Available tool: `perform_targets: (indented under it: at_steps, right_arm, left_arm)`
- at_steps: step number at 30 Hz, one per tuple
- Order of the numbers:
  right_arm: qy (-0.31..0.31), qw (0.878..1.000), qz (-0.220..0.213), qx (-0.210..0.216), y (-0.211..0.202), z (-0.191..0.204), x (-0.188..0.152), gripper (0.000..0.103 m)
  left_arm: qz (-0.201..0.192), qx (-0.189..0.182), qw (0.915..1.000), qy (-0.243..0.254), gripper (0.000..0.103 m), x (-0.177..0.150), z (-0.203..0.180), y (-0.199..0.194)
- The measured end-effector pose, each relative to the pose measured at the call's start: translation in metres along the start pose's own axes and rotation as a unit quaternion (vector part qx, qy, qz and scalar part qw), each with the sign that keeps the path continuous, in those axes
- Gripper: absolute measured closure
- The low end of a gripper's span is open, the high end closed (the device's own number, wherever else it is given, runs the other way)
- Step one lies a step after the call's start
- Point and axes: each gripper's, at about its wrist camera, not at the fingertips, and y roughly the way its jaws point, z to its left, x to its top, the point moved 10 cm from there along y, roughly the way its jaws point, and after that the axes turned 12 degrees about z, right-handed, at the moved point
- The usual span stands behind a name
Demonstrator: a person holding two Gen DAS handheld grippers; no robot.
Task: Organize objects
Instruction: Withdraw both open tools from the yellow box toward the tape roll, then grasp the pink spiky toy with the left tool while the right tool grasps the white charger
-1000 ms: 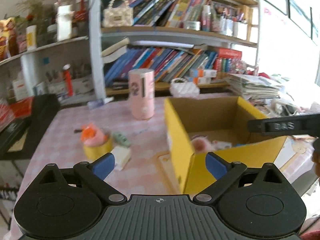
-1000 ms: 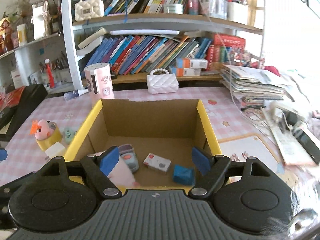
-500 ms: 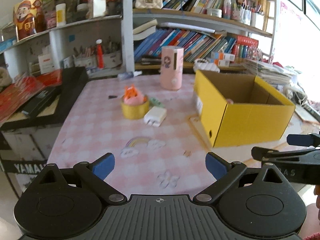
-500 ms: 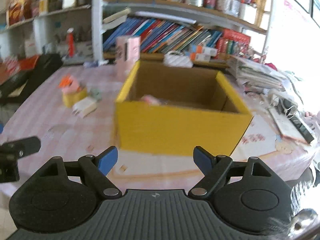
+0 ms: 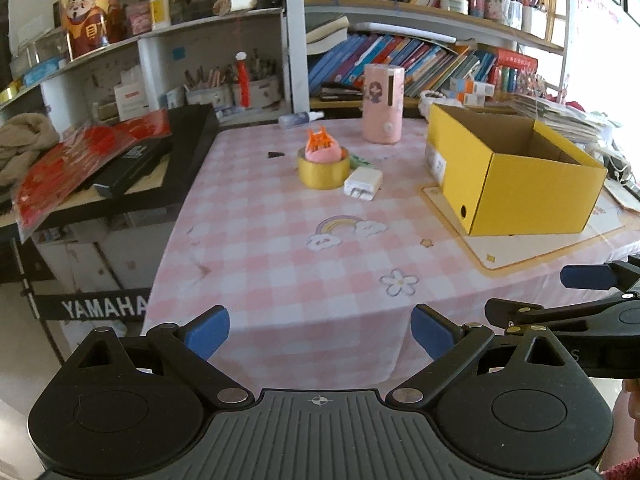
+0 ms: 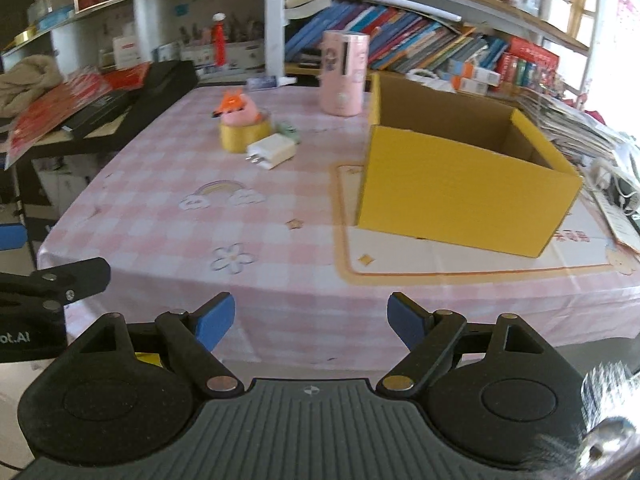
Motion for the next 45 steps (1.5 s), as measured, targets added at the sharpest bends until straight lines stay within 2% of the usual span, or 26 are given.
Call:
perform_targets:
  at_steps: [12, 28, 38, 45]
  right_arm:
    - [-0.006, 1.000, -0.002, 0.013, -0.005, 0.023, -0.001, 0.015]
    - [-0.002, 1.000, -0.020, 0.003, -0.012, 0.034, 0.013, 0.014]
    - [-0.007, 1.000, -0.014, 0.004, -0.004, 0.037, 0.019, 0.015]
    - [-0.011, 1.000, -0.009, 0.012, 0.017, 0.040, 0.042, 0.016]
  left_arm:
    - [-0.006, 0.006, 0.9999, -0.009, 0.004, -0.009, 0.021, -0.010]
    - [-0.032, 0.000, 0.9995, -0.008, 0.003, 0.005, 0.036, -0.015]
    - [-0.022, -0.003, 0.9997, -0.008, 0.003, 0.011, 0.039, -0.001]
    - [-0.016, 0.010, 0.9998, -0.007, 0.003, 0.027, 0.045, 0.016]
